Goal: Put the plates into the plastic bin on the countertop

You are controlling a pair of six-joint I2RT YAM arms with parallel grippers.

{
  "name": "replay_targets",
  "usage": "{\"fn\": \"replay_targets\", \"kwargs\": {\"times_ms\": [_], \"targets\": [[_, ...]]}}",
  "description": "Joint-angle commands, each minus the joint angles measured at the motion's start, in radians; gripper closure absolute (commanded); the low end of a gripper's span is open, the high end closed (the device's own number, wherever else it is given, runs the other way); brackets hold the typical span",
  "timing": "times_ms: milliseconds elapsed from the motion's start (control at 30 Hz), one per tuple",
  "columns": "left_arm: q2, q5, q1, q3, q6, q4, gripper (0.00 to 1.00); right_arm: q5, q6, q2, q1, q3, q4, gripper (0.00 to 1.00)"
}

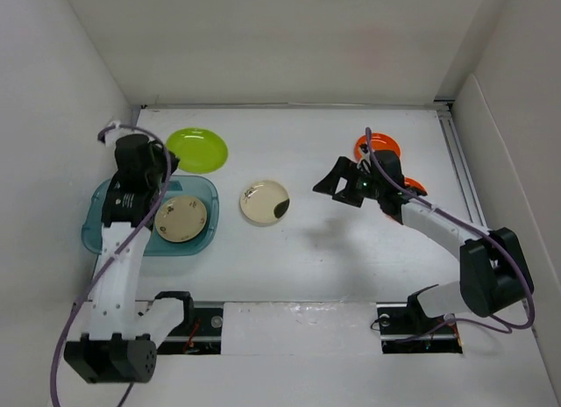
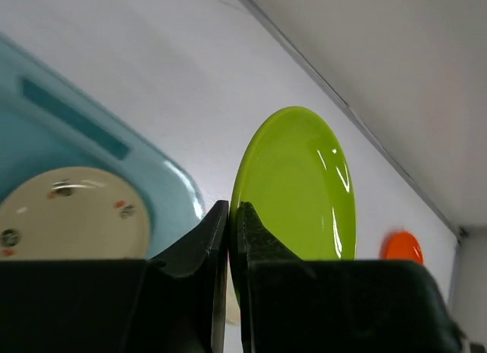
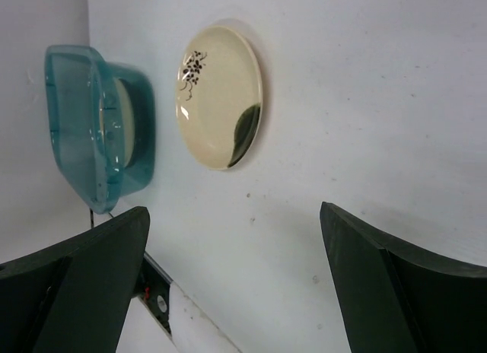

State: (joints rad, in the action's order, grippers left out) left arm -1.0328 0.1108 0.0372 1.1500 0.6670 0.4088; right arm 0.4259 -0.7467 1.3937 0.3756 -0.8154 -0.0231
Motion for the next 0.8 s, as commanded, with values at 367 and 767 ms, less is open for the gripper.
{"fn": "replay_targets", "kwargs": {"times_ms": [367,767], "targets": [[-0.015,0.105,-0.244,-0.277,0.029,0.035,1.00,-0.004,0.052,-0.002,-0.018,0.004,-0.052,0.00],[-0.112,0.104,-0.244,-0.277,0.037,0.073,0.78,0.040,0.000,0.093,-0.009,0.058,-0.169,0.00]]}}
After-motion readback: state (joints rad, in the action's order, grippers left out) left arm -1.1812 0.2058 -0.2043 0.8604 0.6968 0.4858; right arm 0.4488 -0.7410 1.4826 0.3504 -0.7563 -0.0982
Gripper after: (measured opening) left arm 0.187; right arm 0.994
